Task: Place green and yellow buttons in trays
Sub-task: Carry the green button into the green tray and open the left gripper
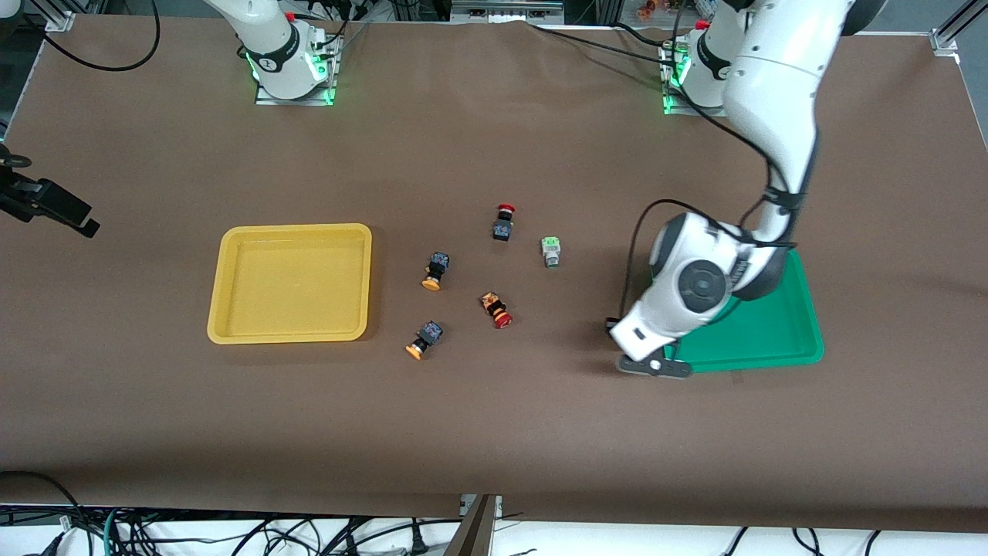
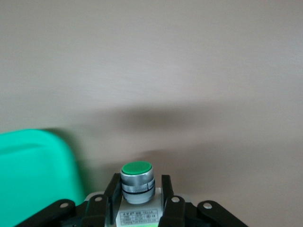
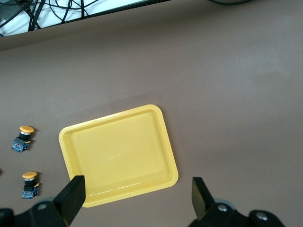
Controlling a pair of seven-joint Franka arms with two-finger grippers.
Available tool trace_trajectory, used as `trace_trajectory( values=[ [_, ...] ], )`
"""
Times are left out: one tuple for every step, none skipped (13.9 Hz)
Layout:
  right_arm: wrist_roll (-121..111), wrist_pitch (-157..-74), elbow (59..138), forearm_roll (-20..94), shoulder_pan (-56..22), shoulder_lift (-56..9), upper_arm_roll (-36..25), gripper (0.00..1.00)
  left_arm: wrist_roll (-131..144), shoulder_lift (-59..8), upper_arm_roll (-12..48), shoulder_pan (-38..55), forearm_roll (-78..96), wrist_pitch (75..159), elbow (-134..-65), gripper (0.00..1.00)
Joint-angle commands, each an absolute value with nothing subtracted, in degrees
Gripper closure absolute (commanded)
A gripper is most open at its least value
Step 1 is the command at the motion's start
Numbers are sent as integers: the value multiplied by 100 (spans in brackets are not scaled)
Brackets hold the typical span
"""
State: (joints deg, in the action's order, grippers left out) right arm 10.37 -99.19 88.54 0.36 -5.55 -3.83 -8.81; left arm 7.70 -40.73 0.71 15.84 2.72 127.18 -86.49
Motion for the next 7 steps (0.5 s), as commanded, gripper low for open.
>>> trace_trajectory(
  values=[
    [1037, -9967, 8842, 53, -554, -456, -870, 1, -94, -3736, 149, 1013, 290, 12245, -8736, 91],
    [1028, -9993, 8842, 53, -580, -492, -870, 1, -349, -3692, 149, 802, 290, 12095, -8728, 91],
    [1046, -9993, 8842, 44, -615, -579, -870, 1, -604, -3657, 149, 574, 290, 11972, -8736, 89],
    [1055, -9993, 8842, 79, -615, -606, -861, 1, -876, -3648, 149, 354, 290, 11884, -8745, 89],
    [1072, -9993, 8842, 97, -641, -624, -861, 1, -1270, -3656, 149, 47, 290, 11822, -8754, 88],
    [1081, -9984, 8842, 105, -737, -668, -861, 1, -1692, -3682, 149, -234, 290, 11778, -8780, 88],
    [1090, -9950, 8842, 97, -799, -677, -861, 1, -1966, -3683, 149, -472, 290, 11769, -8911, 88]
  ],
)
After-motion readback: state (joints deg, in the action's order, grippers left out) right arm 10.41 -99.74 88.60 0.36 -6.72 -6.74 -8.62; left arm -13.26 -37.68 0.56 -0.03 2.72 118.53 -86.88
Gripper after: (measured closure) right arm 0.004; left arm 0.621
